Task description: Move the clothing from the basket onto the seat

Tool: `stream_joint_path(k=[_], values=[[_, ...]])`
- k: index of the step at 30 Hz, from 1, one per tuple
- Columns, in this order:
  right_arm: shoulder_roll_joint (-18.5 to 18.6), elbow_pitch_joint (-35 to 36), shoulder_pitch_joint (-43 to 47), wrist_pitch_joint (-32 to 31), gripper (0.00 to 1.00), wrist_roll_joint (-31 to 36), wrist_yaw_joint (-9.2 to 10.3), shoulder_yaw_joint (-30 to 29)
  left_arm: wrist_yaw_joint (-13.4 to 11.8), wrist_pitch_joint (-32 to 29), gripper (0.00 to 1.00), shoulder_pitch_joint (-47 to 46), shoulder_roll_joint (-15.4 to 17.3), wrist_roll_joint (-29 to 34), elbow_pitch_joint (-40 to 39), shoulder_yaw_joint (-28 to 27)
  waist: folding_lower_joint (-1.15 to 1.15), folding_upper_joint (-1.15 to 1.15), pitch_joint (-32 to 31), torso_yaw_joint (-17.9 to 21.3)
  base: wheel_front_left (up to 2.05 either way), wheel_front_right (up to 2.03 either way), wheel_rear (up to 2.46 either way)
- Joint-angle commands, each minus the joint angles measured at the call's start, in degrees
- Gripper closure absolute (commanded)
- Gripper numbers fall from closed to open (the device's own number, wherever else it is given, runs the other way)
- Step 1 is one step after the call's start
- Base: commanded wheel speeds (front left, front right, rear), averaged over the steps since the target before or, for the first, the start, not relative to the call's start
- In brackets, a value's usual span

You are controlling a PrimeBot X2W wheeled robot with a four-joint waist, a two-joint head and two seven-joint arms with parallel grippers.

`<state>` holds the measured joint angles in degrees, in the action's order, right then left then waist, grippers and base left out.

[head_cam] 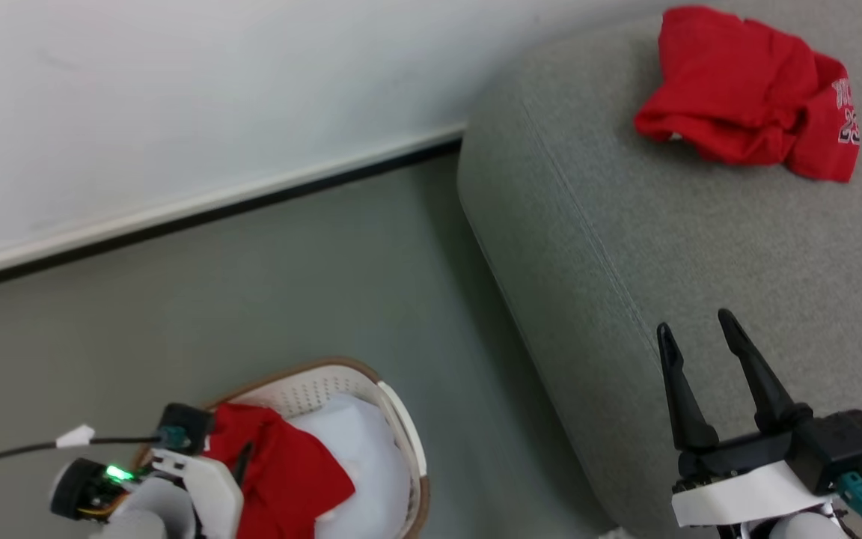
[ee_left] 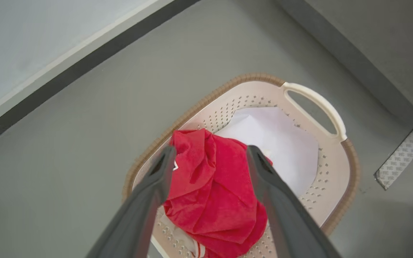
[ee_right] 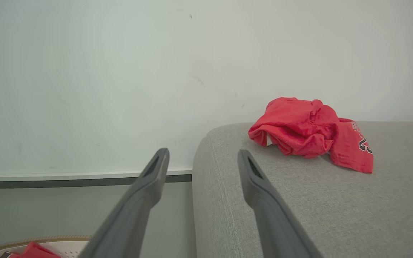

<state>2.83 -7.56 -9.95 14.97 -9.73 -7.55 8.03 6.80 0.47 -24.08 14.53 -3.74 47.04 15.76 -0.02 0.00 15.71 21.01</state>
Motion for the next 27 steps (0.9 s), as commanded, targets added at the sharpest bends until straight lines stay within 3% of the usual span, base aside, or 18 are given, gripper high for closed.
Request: stream_joint_path(k=[1, 14, 27], values=[[0.0, 0.6, -1.2, 0.1, 0.0, -0.6, 0.12, 0.3, 0.0, -0.4, 0.0, -1.4, 1.3, 0.8, 1.0, 0.1, 0.02, 0.0, 4.2, 3.0, 0.0, 0.0, 0.0], [0.0, 4.6, -4.7, 0.1, 0.0, -6.7, 0.12, 2.3, 0.4, -1.1, 0.0, -10.0, 7.0, 3.7, 9.5, 3.6, 0.02, 0.0, 14.4, 6.0, 0.0, 0.0, 0.0], [0.0, 5.5, -6.1, 0.1, 0.0, -8.0, 0.13, 1.9, -0.3, -0.3, 0.0, -14.9, 9.2, 4.4, 13.2, 5.2, 0.02, 0.0, 17.9, 6.6, 0.0, 0.0, 0.0]])
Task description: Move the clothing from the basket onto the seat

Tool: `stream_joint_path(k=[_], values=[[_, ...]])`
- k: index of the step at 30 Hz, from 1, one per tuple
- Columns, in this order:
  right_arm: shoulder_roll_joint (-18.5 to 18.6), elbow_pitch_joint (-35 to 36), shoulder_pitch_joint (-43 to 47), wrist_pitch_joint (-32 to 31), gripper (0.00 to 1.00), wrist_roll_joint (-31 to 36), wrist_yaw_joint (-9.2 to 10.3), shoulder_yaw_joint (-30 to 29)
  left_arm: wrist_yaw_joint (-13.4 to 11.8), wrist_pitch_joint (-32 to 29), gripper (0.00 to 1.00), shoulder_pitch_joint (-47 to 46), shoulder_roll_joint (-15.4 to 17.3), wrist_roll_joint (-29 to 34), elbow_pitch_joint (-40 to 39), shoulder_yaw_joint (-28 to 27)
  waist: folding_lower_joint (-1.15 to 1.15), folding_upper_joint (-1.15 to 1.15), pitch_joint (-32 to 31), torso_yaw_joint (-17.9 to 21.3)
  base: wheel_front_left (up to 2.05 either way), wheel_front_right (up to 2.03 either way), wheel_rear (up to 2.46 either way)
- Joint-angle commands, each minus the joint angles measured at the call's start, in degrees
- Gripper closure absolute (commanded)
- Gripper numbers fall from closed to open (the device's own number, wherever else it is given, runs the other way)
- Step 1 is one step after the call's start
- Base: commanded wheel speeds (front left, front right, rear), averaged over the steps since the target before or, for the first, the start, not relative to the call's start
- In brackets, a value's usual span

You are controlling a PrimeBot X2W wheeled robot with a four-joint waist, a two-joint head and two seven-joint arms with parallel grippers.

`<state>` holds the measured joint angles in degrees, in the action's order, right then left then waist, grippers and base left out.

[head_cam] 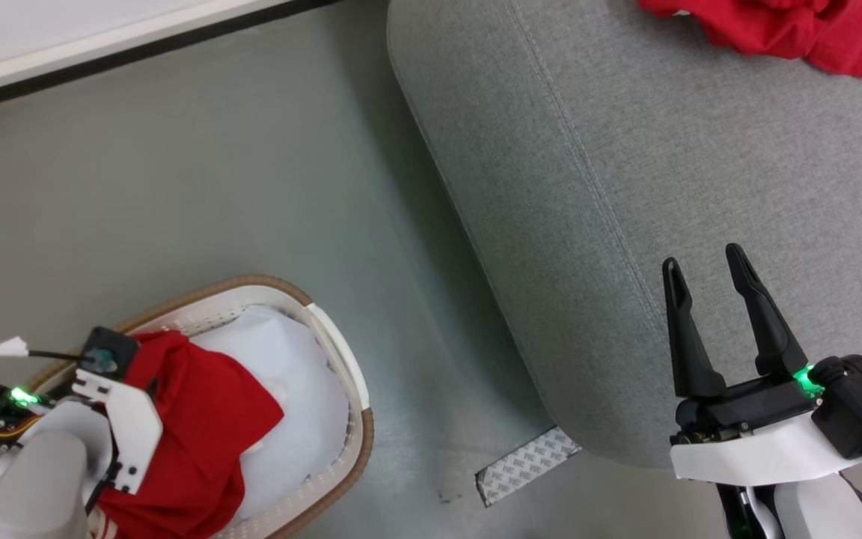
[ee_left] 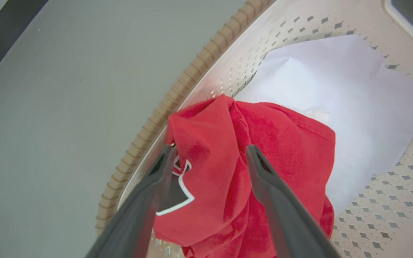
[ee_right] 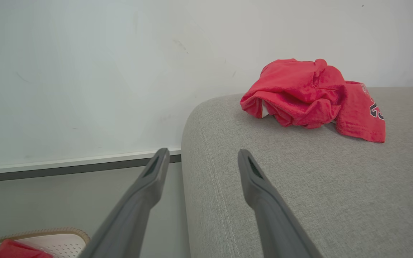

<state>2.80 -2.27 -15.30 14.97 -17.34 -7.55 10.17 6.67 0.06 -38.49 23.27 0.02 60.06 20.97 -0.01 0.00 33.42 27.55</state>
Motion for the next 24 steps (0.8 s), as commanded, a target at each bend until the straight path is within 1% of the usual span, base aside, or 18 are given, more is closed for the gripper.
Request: stream_joint_path(k=[1, 12, 24], values=[[0.0, 0.2, -0.8, 0.1, 0.0, -0.4, 0.13, -0.3, -0.2, 0.0, 0.0, -0.7, 0.5, 0.6, 0.4, 0.1, 0.01, 0.0, 0.4, 0.0, 0.0, 0.0, 0.0], [0.0, 0.5, -1.0, 0.1, 0.0, -0.8, 0.13, 0.3, -0.6, -1.4, 0.0, -2.8, 1.2, 0.5, 3.2, 1.4, 0.01, 0.0, 2.7, 0.6, 0.0, 0.0, 0.0], [0.0, 1.3, -2.0, 0.1, 0.0, -2.7, 0.13, -0.5, -0.5, -3.0, 0.0, -5.0, 3.0, 1.1, 4.4, 3.3, 0.01, 0.0, 6.0, 1.4, 0.0, 0.0, 0.0]])
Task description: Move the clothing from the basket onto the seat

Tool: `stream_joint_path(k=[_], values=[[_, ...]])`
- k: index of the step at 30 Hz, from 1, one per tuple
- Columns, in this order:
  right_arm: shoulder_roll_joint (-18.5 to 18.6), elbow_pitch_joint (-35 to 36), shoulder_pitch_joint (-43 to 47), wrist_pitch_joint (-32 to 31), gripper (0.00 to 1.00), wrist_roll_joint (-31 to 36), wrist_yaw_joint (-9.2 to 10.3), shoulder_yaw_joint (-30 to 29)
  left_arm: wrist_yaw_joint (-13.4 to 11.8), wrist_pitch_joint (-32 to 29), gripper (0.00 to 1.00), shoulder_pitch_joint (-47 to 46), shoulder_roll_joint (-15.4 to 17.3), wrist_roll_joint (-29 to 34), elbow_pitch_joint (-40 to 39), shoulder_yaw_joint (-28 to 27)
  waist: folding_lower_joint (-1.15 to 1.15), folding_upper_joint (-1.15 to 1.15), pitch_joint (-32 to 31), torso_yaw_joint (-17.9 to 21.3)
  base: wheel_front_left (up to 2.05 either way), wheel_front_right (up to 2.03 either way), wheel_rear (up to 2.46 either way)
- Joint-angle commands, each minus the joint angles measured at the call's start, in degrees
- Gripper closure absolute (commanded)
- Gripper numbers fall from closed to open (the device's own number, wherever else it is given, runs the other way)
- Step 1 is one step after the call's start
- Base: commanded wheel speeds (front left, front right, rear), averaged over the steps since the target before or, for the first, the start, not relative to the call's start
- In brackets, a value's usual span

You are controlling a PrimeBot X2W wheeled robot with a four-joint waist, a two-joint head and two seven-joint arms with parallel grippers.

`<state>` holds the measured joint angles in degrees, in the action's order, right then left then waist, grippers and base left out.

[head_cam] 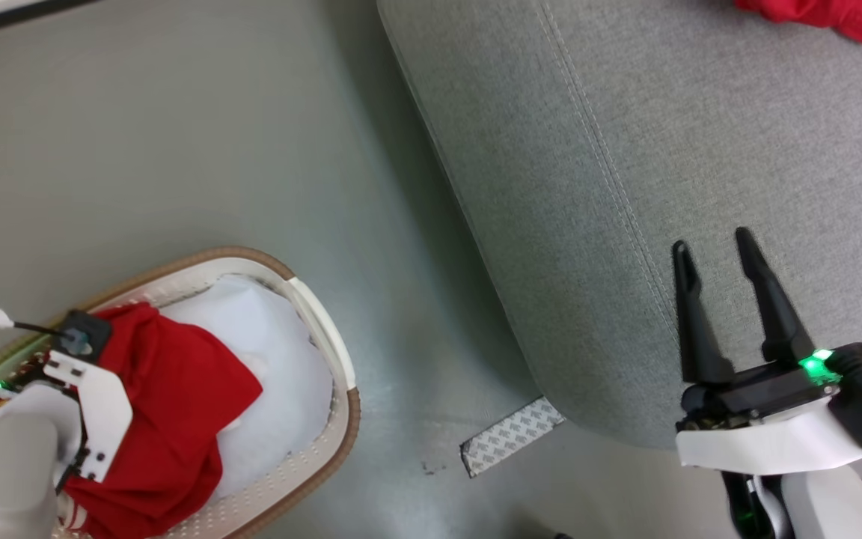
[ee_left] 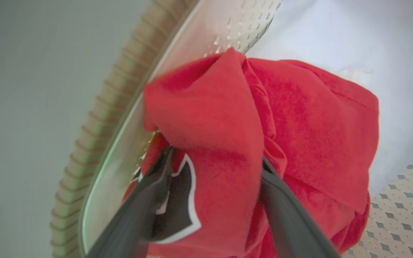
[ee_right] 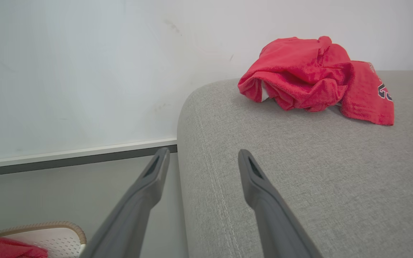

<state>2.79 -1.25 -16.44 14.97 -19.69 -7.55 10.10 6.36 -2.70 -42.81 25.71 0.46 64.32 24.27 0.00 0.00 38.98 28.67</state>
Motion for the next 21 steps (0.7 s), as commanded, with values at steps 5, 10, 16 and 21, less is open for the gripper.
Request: stream_joint_path(k=[5, 10, 16, 21], values=[[0.0, 0.2, -0.9, 0.1, 0.0, -0.9, 0.13, -1.3, 0.1, -0.7, 1.0, -1.2, 0.6, 0.3, -0.1, 0.8, 0.0, 0.0, 1.4, 0.6, 0.0, 0.0, 0.0], [0.0, -0.6, -0.2, 0.1, 0.0, -0.5, 0.13, -2.3, 0.1, 0.6, 1.0, 0.0, -0.9, -1.6, 0.3, 0.5, 0.0, 0.0, -0.2, -0.1, 0.0, 0.0, 0.0], [0.1, -1.9, 1.4, 0.1, 0.0, 1.3, 0.13, -3.8, 0.3, 5.0, 1.0, 3.2, -5.1, -5.4, -0.1, -1.2, 0.0, 0.0, -6.8, -2.8, 0.0, 0.0, 0.0], [0.1, -3.2, 3.3, 0.1, 0.0, 3.3, 0.13, -6.0, 0.6, 7.8, 1.0, 6.6, -9.3, -8.6, -1.6, -1.9, 0.0, 0.0, -13.9, -6.2, 0.0, 0.0, 0.0]])
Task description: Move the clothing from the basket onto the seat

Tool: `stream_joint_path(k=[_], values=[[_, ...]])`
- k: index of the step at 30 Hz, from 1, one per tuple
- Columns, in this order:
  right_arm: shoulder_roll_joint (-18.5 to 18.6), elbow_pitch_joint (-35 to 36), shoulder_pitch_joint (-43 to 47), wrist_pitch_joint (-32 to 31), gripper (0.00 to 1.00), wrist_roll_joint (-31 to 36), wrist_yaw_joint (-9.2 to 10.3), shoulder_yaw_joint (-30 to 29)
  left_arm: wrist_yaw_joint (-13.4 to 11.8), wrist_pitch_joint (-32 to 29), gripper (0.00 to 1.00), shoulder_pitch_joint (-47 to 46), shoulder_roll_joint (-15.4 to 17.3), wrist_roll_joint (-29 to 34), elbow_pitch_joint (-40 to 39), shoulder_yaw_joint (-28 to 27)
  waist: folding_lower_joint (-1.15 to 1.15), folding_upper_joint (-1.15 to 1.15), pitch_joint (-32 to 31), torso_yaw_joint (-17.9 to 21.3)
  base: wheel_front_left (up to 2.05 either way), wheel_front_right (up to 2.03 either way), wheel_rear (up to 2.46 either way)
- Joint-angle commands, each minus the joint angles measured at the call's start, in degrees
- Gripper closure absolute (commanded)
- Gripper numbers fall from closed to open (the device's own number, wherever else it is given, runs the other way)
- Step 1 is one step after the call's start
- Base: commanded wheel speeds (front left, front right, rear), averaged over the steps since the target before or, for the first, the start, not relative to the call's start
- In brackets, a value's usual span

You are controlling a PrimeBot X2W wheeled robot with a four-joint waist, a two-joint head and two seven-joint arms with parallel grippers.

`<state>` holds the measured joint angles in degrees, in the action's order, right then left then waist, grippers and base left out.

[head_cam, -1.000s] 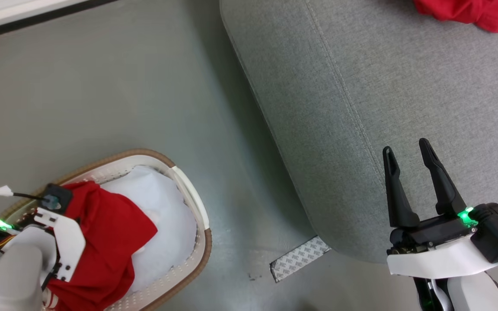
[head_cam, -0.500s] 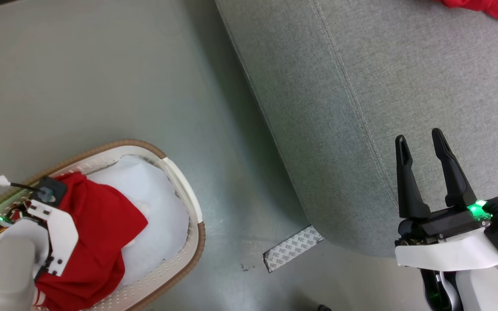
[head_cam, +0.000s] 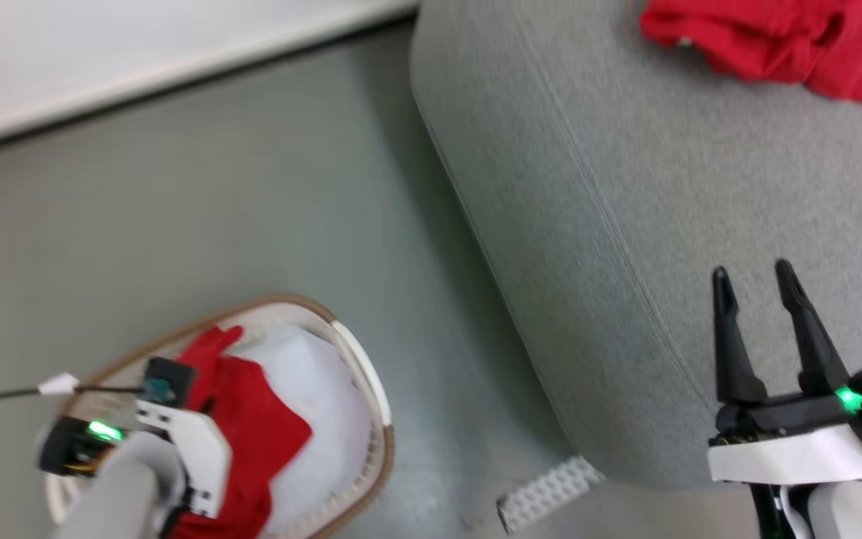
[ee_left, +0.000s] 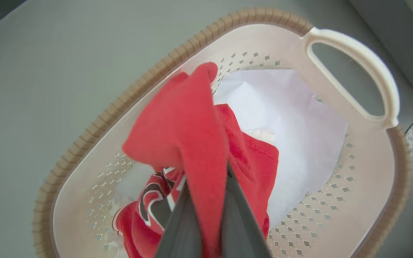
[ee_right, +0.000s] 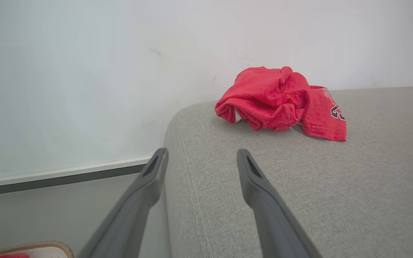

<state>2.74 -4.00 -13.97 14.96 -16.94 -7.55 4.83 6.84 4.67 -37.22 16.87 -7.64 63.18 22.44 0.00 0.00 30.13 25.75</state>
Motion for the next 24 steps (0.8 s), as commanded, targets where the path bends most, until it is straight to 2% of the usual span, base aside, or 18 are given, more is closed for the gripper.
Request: stream_joint_path(k=[1, 6, 10, 17, 24], values=[[0.1, -0.6, 1.3, 0.2, 0.0, 1.1, 0.13, -1.4, 0.2, 0.9, 1.0, 1.7, -1.2, -1.1, -1.0, -0.1, 0.0, 0.0, -6.6, -4.1, 0.0, 0.0, 0.0], [0.1, -1.8, 4.0, 0.2, 0.0, 3.7, 0.13, -3.8, 0.6, 2.5, 1.0, 5.3, -4.5, -4.8, -5.2, 0.1, 0.0, 0.0, -13.9, -7.8, 0.0, 0.0, 0.0], [0.1, -2.4, 6.3, 0.2, 0.0, 5.9, 0.13, -5.4, 0.6, 1.6, 1.0, 8.8, -5.2, -8.1, -11.2, 1.8, 0.0, 0.0, -19.3, -10.5, 0.0, 0.0, 0.0], [0.1, -3.1, 9.8, 0.2, 0.0, 8.5, 0.13, -6.6, 0.6, -0.4, 1.0, 14.4, -3.4, -13.6, -25.1, 2.5, 0.0, 0.0, -25.7, -14.0, 0.0, 0.0, 0.0], [0.1, -3.7, 12.4, 0.2, 0.0, 10.3, 0.13, -5.5, -2.8, -3.5, 1.0, 21.1, -1.5, -15.8, -44.1, 0.5, 0.0, 0.0, -30.6, -16.8, 0.0, 0.0, 0.0]])
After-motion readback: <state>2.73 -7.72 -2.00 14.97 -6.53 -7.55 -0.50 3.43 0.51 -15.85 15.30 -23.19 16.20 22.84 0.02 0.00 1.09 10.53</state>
